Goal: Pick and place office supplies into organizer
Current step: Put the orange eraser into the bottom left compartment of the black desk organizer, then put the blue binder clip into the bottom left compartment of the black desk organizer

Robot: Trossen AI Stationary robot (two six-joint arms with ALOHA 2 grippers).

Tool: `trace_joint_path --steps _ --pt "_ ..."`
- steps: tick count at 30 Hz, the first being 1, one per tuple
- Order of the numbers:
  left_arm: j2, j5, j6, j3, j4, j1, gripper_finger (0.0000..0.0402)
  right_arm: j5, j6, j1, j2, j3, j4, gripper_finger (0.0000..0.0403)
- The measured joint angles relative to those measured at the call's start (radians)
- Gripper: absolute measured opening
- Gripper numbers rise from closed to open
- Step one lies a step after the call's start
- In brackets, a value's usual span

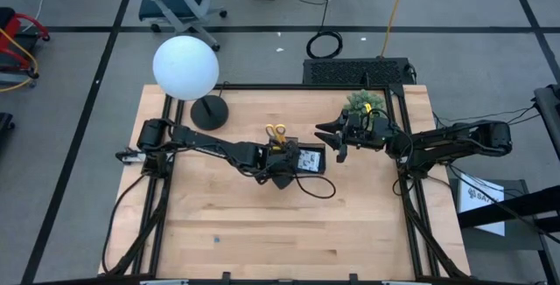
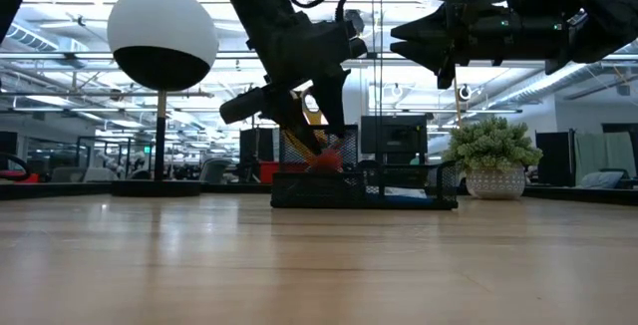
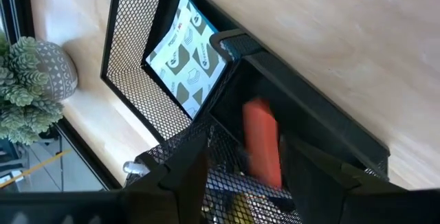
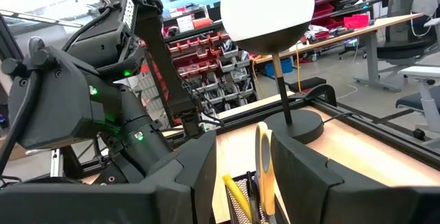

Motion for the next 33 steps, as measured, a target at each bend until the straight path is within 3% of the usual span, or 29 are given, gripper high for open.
trace_joint_path --steps 14,29,33 --pt "0.0 -0.036 -0.019 0.0 -0.009 -0.003 0.0189 0.0 0.0 0.0 0.0 0.0 0.0 0.013" --pt "-0.037 -0.033 -0.201 -0.002 -0.156 -0.079 0.0188 0.0 0.0 0.0 0.0 0.0 0.001 0.013" --pt "-0.074 0.01 -0.252 -0.002 -0.194 -0.12 0.0188 0.0 0.0 0.0 0.0 0.0 0.0 0.013"
